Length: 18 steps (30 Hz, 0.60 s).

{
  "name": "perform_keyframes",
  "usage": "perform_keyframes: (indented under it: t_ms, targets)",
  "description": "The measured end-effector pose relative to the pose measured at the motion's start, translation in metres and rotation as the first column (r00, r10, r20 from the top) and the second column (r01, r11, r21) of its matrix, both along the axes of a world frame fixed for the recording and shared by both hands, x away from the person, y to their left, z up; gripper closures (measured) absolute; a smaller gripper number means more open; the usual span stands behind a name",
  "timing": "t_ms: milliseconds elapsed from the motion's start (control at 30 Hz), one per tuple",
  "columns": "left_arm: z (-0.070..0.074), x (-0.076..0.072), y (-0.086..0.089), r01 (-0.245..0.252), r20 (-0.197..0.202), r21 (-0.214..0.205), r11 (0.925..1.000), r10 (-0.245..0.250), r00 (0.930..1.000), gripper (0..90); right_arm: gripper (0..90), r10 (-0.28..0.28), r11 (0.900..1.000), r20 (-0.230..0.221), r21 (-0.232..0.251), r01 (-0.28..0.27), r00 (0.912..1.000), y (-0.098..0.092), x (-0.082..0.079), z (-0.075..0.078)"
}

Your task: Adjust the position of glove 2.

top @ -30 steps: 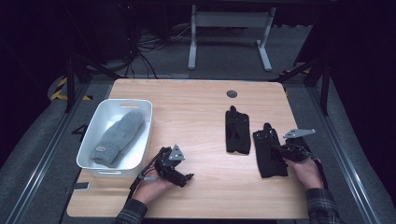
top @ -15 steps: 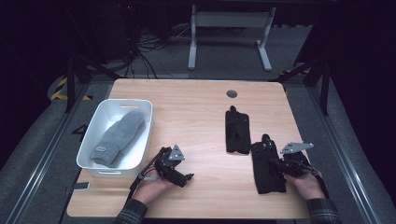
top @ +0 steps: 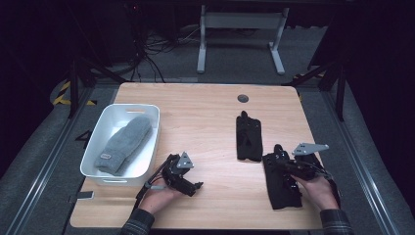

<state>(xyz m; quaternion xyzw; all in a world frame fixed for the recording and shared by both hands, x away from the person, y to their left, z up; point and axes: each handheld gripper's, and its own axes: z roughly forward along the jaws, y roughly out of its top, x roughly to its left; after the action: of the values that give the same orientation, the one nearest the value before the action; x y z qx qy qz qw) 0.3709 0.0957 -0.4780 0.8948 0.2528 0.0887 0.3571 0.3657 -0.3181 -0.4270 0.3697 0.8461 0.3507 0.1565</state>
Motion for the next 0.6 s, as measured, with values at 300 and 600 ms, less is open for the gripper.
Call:
perform_keyframes:
  t_ms: [300, 600]
  targets:
    - [0.0, 0.0, 0.0, 0.0, 0.0, 0.0, 1.0, 0.0, 1.0, 0.1, 90.0, 0.062, 0.998, -0.003, 0.014, -0.062, 0.9981, 0.037, 0.034, -0.002]
    - [0.0, 0.0, 0.0, 0.0, 0.0, 0.0, 1.0, 0.0, 1.0, 0.0, 90.0, 0.074, 0.9972, -0.018, 0.01, -0.074, 0.9971, 0.057, 0.057, -0.008]
